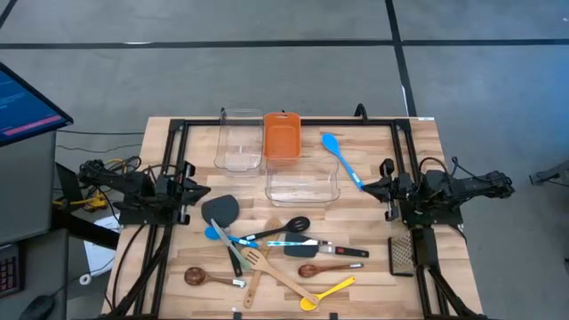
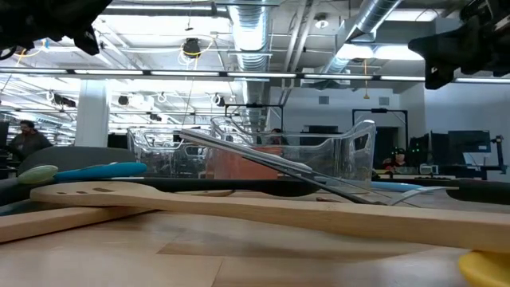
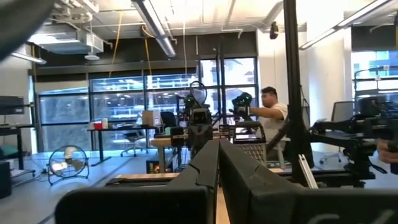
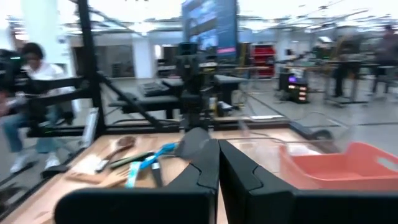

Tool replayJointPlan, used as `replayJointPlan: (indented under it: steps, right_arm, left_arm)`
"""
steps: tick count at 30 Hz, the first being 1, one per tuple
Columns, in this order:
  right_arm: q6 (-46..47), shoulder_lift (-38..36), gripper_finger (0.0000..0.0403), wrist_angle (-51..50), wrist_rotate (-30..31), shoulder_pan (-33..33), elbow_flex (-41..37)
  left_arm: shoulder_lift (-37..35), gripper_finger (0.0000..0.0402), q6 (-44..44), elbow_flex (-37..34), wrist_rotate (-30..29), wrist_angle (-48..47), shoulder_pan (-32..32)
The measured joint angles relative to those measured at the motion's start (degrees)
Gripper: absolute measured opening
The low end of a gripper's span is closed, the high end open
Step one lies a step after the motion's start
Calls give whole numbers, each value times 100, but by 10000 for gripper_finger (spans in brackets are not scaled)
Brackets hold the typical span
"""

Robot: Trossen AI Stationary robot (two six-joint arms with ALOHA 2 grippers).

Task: Pick & Place Kitchen Items
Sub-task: Put the top blue serving spoon into the top transparent bin

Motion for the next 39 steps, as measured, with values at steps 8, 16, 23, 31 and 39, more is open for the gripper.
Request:
replayJointPlan:
  steps: [8,16,23,31,39]
  right_arm:
    - [-32,0,0,197,308,0,11]
    - [-348,-2,0,643,350,0,19]
    - [-364,2,0,378,544,-83,347]
    - [-365,6,0,198,556,-454,682]
    - [-358,542,0,176,563,-999,844]
  left_arm:
    - [0,3,339,-1,-182,269,0]
    - [0,3,452,-1,-456,401,0]
    - [1,3,586,-1,-1057,466,0]
    - [40,3,713,49,-1435,614,18]
    - [893,3,1038,551,-1640,649,511]
